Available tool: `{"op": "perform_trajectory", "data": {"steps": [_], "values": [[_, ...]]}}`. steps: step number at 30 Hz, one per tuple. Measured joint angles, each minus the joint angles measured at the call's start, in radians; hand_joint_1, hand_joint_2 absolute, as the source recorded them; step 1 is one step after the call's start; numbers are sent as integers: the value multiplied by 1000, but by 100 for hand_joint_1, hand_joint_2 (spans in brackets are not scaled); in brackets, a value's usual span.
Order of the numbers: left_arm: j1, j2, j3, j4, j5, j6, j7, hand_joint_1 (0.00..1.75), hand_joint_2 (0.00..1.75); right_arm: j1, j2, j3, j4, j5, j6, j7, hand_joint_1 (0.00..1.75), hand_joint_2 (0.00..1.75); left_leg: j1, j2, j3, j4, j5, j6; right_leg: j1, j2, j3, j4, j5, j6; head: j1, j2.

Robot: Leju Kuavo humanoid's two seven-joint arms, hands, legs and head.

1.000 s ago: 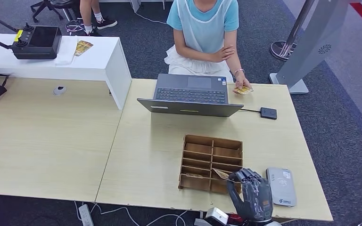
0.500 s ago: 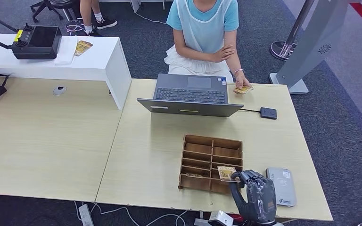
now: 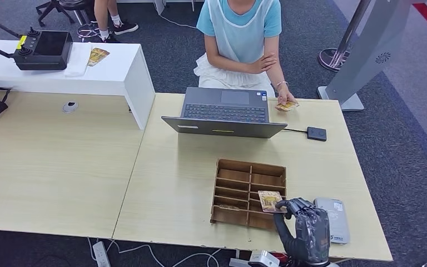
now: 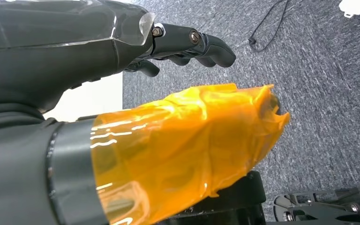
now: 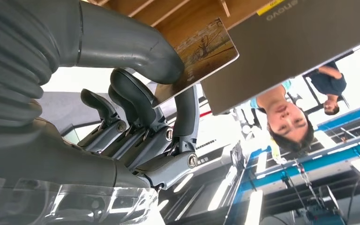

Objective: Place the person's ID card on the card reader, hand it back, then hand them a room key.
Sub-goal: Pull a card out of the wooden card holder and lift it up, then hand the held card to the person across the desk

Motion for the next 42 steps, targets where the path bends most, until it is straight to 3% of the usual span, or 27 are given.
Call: {"op": "perform_trajectory", "data": {"steps": [24, 32, 42], "values": [[3, 1, 2, -13, 0, 0, -21, 0, 0, -19, 37, -81, -117, -3, 0, -101, 169, 175, 0, 0, 0, 0, 0, 0, 0, 0, 0, 0, 0, 0, 0, 0], [3, 1, 2, -15, 0, 0, -30, 0, 0, -71, 22, -82, -131, 23, 0, -30, 174, 175, 0, 0, 0, 0, 0, 0, 0, 0, 0, 0, 0, 0, 0, 0], [3, 3, 2, -15, 0, 0, -42, 0, 0, -178, -68, -69, -123, 40, 1, 96, 173, 175, 0, 0, 0, 0, 0, 0, 0, 0, 0, 0, 1, 0, 0, 0]]}}
